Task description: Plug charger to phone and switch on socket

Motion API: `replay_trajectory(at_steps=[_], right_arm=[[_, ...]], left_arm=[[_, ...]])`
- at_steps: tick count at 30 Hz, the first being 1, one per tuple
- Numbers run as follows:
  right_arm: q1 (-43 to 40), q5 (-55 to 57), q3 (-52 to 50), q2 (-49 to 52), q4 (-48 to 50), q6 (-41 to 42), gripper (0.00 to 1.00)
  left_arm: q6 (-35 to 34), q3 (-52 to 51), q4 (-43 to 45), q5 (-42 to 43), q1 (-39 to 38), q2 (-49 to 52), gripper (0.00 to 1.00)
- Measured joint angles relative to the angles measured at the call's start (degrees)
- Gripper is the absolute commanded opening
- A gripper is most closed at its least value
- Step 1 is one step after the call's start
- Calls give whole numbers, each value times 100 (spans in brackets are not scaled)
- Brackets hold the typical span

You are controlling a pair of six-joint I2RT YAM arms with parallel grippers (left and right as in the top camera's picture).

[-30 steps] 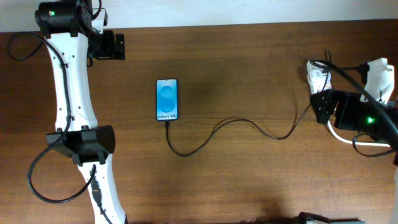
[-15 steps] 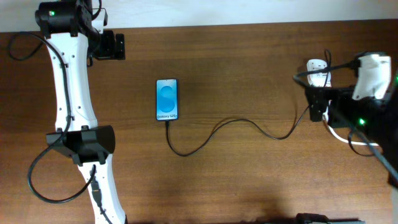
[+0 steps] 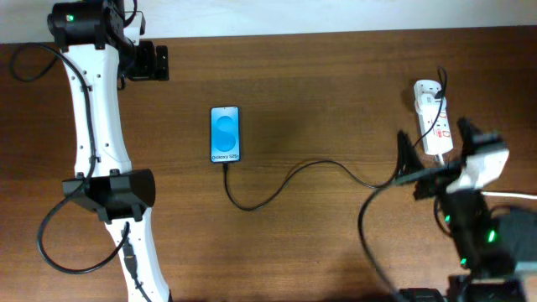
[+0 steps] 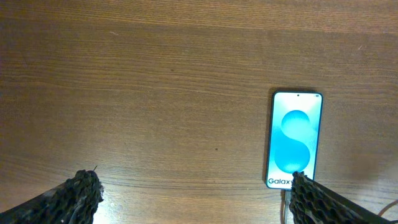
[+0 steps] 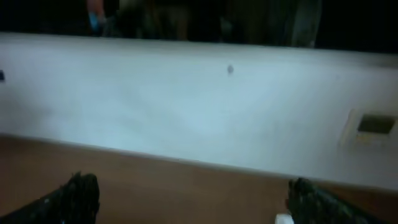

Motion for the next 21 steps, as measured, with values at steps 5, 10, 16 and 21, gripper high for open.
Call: replay_trajectory(at_steps=[5, 10, 16, 21], right_arm=[[94, 0, -1692, -1368, 1130, -11, 99], [251, 13, -2787, -2398, 1930, -7, 98], [431, 35, -3637, -2787, 2846, -7, 98], [474, 205, -3998, -2787, 2898, -11, 98]], left_arm=[[0, 0, -7, 0, 0, 0, 100], [0, 0, -2, 0, 0, 0, 99], [0, 0, 0, 0, 0, 0, 99], [0, 0, 0, 0, 0, 0, 100]])
